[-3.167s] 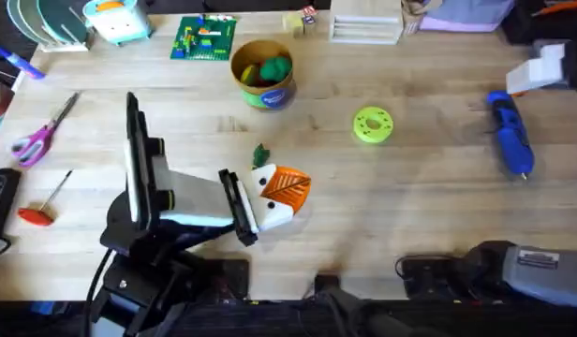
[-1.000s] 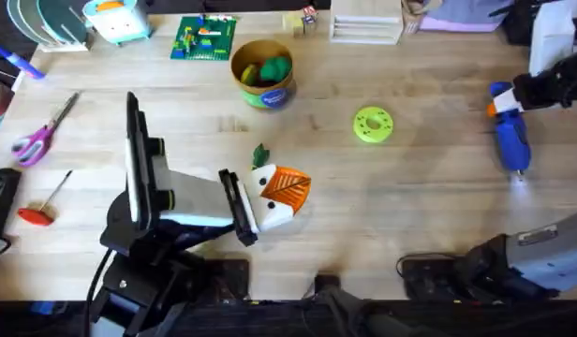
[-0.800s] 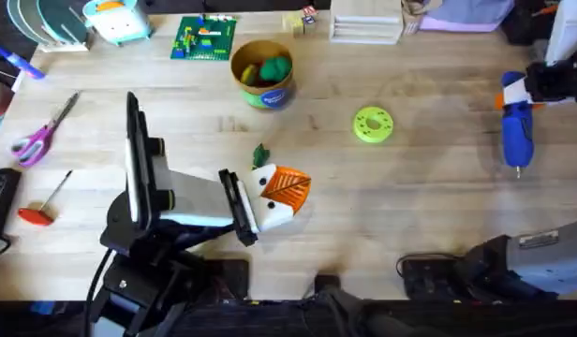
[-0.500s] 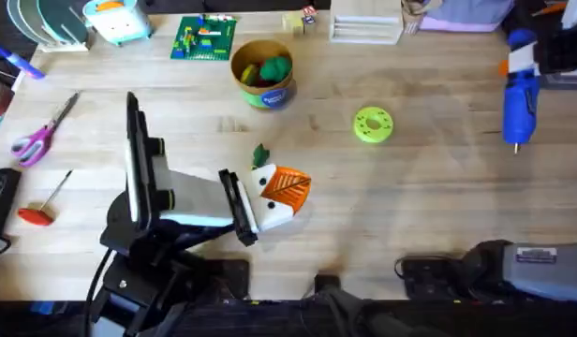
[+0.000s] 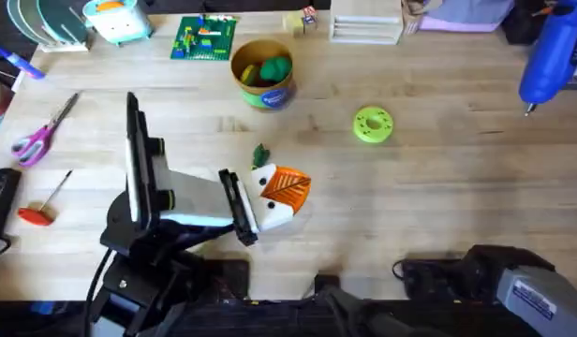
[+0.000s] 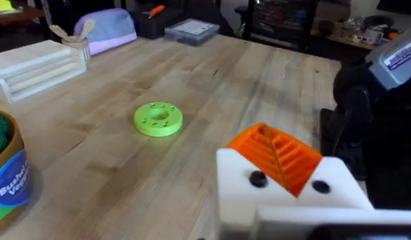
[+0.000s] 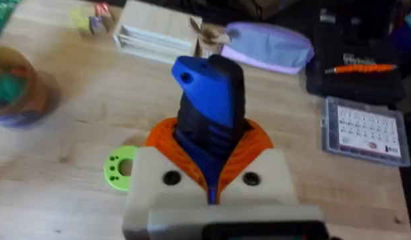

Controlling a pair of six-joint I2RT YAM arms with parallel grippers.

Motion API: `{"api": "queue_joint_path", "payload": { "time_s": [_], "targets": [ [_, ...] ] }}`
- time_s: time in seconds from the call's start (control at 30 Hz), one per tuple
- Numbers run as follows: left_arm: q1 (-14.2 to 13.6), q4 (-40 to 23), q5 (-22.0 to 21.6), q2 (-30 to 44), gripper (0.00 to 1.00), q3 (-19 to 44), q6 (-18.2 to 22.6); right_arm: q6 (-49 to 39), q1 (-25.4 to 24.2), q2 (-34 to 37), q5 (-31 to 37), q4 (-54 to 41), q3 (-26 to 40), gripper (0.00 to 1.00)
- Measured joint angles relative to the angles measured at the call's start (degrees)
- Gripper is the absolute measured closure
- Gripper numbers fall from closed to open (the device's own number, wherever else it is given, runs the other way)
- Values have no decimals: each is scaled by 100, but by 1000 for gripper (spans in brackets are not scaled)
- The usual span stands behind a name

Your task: Pick up the gripper from the table and insert it into the empty holder that is missing its gripper. Then pick up a screw, insert it into the mounting hole, and use the screwdriver to tighten it. Finally, clean up the table by picking up the vegetable and placing it into the bucket.

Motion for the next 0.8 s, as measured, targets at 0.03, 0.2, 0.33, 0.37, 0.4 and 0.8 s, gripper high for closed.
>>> {"api": "queue_joint_path", "payload": {
  "time_s": [0.03, 0.2, 0.33, 0.37, 0.4, 0.8],
  "targets": [
    [0, 0, 0, 1, 994, 0, -2, 44, 4, -203, -116, 121, -90, 975],
    [0, 0, 0, 0, 994, 0, -2, 238, 78, -1208, -1070, 1167, -1021, 975],
    [0, 0, 0, 0, 994, 0, -2, 828, 366, -1696, -1874, 2866, -2236, 975],
    [0, 0, 0, 1, 994, 0, -2, 991, 462, -1742, -2023, 3270, -2499, 975],
    [0, 0, 0, 2, 994, 0, 0, 1223, 610, -1782, -2200, 3791, -2831, 975],
    [0, -1, 0, 0, 994, 0, -2, 2569, 3357, -1139, -2788, 7403, -4041, 975]
  ]
}}
